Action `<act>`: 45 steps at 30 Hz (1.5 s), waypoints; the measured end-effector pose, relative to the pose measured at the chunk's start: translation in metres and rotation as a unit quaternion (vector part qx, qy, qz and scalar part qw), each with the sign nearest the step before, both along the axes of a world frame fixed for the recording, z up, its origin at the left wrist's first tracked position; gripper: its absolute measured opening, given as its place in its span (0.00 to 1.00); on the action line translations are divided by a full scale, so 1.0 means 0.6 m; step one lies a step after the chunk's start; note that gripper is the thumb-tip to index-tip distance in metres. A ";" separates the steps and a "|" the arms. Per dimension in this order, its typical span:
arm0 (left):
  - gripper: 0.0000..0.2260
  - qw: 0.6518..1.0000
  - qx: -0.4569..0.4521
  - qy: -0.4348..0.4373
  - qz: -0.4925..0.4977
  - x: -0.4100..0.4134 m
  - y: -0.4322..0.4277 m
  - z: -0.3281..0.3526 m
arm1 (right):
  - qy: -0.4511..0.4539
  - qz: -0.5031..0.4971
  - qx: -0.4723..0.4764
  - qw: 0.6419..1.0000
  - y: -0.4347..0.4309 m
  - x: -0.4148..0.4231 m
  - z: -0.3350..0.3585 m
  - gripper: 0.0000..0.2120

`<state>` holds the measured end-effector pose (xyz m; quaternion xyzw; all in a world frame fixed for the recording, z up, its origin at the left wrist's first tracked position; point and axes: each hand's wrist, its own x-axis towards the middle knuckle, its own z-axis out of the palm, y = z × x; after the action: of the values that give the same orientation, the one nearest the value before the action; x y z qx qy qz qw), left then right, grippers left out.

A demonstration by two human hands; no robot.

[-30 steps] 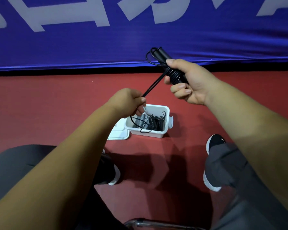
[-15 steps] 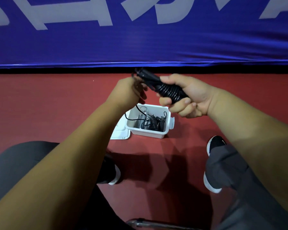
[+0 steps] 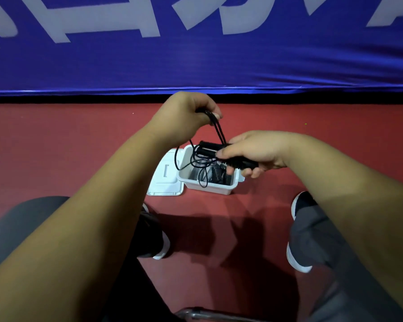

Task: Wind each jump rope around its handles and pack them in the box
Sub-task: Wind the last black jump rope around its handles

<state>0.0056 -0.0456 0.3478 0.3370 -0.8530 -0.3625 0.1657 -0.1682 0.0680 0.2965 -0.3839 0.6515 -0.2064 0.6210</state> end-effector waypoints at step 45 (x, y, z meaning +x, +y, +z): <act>0.05 0.983 0.174 -0.054 -0.008 0.009 -0.005 -0.052 | -0.209 -0.327 -0.113 0.915 -0.022 -0.016 0.016 0.17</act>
<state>0.0111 -0.0487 0.3165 0.3732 -0.7874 -0.4875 0.0553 -0.1777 0.0546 0.3061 -0.1649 0.5685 -0.5459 0.5929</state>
